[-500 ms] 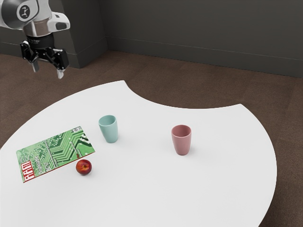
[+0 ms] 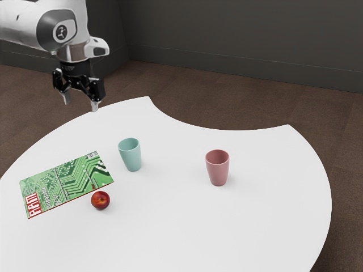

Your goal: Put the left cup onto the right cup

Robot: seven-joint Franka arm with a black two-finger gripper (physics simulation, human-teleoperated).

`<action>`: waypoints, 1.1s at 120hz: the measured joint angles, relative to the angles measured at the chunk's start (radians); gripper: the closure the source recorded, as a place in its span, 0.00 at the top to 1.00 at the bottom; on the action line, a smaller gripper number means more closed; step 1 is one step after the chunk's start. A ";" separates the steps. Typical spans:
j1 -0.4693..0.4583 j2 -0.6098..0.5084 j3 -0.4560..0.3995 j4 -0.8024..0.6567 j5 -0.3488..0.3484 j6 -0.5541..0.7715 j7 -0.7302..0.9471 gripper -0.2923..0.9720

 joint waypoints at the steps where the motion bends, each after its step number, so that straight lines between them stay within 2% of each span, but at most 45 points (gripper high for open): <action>1: 0.000 0.006 0.000 0.000 -0.001 0.001 0.000 0.77; 42: 0.018 0.216 -0.051 0.001 -0.023 0.136 0.001 0.77; 77: 0.019 0.335 -0.058 0.005 -0.102 0.298 0.000 0.77; 97: 0.019 0.390 -0.083 0.011 -0.114 0.375 0.000 0.77; 114: 0.026 0.450 -0.087 0.072 -0.116 0.418 0.002 0.77; 132: 0.064 0.503 -0.102 0.107 -0.119 0.441 0.005 0.77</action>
